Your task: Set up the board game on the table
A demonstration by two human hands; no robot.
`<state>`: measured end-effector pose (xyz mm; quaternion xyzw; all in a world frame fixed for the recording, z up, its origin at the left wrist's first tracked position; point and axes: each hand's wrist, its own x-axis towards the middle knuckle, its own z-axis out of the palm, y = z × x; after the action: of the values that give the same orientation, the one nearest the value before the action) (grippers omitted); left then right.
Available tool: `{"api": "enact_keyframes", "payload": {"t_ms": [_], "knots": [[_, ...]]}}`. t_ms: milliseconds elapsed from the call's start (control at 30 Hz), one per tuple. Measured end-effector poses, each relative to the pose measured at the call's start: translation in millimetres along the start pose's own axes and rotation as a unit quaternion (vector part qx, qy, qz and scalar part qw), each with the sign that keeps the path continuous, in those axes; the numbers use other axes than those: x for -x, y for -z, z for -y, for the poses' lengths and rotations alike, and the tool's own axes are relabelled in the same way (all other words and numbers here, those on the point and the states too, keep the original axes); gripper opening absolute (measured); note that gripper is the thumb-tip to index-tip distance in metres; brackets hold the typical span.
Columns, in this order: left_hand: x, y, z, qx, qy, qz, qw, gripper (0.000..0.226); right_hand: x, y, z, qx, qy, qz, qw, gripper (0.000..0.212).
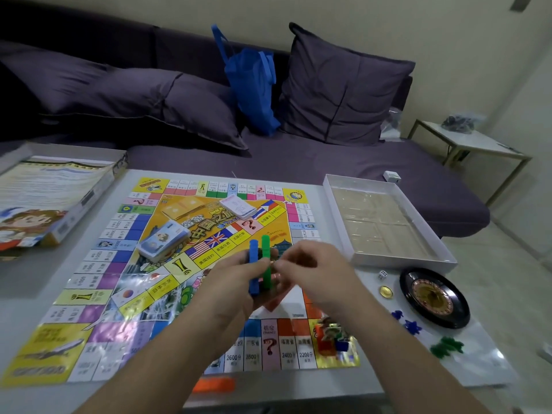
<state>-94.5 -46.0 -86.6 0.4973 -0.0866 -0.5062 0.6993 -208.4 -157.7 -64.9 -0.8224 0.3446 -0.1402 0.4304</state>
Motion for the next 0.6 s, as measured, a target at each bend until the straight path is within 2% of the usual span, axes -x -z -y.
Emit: {"api": "enact_keyframes", "payload": {"t_ms": [100,200,333,467,600], "knots": [[3.3,2.9,-1.2,0.028,-0.012,0.019,0.999,0.024,2.1,-14.2,9.8,-0.092,-0.011,0.013,0.996,0.006],[4.7,6.8,-7.9,0.05,-0.007,0.027,0.998,0.025,-1.3,-23.5,13.3,-0.115,-0.007,-0.01,0.993,0.004],[-11.1,16.8,-33.5,-0.001,0.001,-0.029,1.0,0.02,-21.8,-27.6,21.8,-0.17,-0.027,-0.055,0.984,0.005],[-46.5,35.9,-75.7,-0.019,-0.038,-0.082,0.996,0.018,-89.6,-31.1,21.4,-0.097,-0.041,-0.104,0.989,0.003],[-87.3,60.5,-109.6,-0.029,-0.06,-0.109,0.992,0.019,-183.8,-47.3,10.7,0.124,0.007,-0.122,0.985,0.014]]}}
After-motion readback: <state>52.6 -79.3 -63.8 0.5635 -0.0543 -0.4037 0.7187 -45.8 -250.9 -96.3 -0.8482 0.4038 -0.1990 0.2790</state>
